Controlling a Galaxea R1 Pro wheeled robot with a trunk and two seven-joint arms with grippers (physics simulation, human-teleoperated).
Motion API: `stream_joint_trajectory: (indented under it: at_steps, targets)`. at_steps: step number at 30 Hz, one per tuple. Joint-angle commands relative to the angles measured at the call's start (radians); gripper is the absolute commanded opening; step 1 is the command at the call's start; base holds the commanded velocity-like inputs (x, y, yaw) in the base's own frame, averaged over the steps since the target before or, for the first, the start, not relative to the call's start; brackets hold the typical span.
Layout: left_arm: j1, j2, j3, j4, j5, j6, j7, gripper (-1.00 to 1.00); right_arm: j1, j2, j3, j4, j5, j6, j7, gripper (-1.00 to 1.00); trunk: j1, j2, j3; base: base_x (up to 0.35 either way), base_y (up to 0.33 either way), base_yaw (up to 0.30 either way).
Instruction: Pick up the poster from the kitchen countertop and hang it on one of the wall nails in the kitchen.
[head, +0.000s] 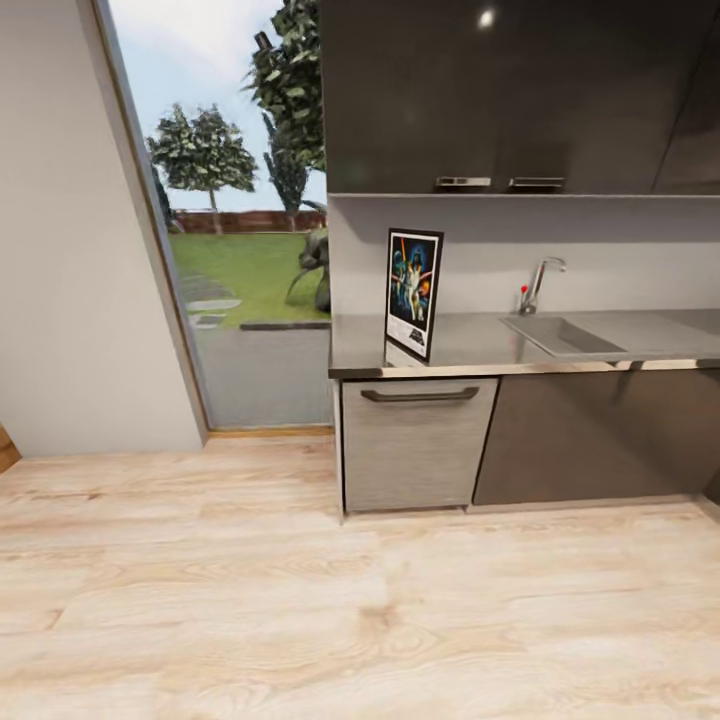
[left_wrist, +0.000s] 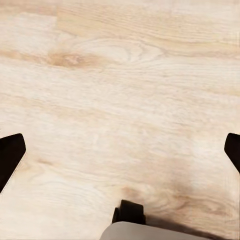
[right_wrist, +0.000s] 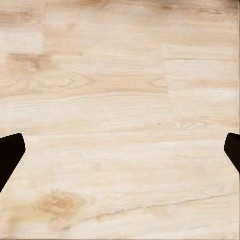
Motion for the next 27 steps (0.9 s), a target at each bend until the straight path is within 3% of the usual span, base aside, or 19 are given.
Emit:
stream_joint_trajectory:
  at_steps: [1,5,7,12,14,15,17,20,21,23,24,27]
  targets:
    - [0.000,0.003,0.007,-0.001,0.000,-0.001,-0.001,1.00,-0.001,0.007,0.002,-0.043,0.006,-0.001,-0.007,1.00,0.001,0.000,-0.001,0.334,-0.011,0.000]
    - [0.000,0.007,0.013,0.000,0.000,-0.001,-0.001,1.00,-0.004,0.030,0.003,-0.143,0.007,0.007,-0.009,1.00,0.001,0.000,-0.001,0.335,-0.007,0.000]
    - [0.000,0.010,0.015,0.000,0.001,-0.001,-0.001,1.00,-0.008,0.041,0.004,-0.231,0.008,0.064,-0.010,1.00,0.001,0.000,-0.001,0.336,-0.003,0.000]
    - [0.000,0.012,0.016,0.000,0.001,-0.001,-0.001,1.00,-0.037,0.056,0.005,-0.405,0.009,0.272,-0.008,1.00,0.001,0.000,-0.001,0.337,-0.001,0.000]
    - [0.000,0.013,0.017,0.000,0.001,-0.001,-0.001,1.00,-0.075,0.068,0.006,-0.535,0.009,0.422,-0.007,1.00,0.001,0.000,-0.001,0.338,0.000,0.000]
    - [0.000,0.013,0.017,0.000,0.001,-0.001,-0.001,1.00,-0.088,0.071,0.006,-0.560,0.009,0.449,-0.007,1.00,0.001,0.000,-0.001,0.338,0.000,0.000]
    - [0.000,0.013,0.017,0.000,0.001,-0.001,-0.001,1.00,-0.186,0.083,0.006,-0.627,0.009,0.569,-0.008,1.00,0.001,0.000,-0.001,0.338,0.000,0.000]
    - [0.000,0.014,0.017,0.000,0.002,-0.001,-0.001,1.00,-0.275,0.088,0.006,-0.656,0.009,0.653,-0.008,1.00,0.001,0.000,-0.001,0.338,0.000,0.000]
    - [0.000,0.014,0.017,0.000,0.001,-0.001,-0.001,1.00,-0.390,0.091,0.006,-0.670,0.009,0.728,-0.009,1.00,0.001,0.000,-0.001,0.338,0.000,0.000]
    - [0.000,0.014,0.017,0.000,0.001,-0.001,-0.001,1.00,-0.423,0.092,0.006,-0.671,0.008,0.753,-0.009,1.00,0.001,0.000,-0.001,0.338,0.000,0.000]
    - [0.000,0.014,0.017,0.000,0.001,-0.001,-0.001,1.00,-0.487,0.096,0.006,-0.673,0.008,0.802,-0.009,1.00,0.001,0.000,-0.001,0.338,0.000,0.000]
    - [0.000,0.014,0.017,0.000,0.000,-0.001,-0.001,1.00,-0.560,0.105,0.006,-0.674,0.009,0.846,-0.010,1.00,0.001,0.000,-0.001,0.308,0.000,0.000]
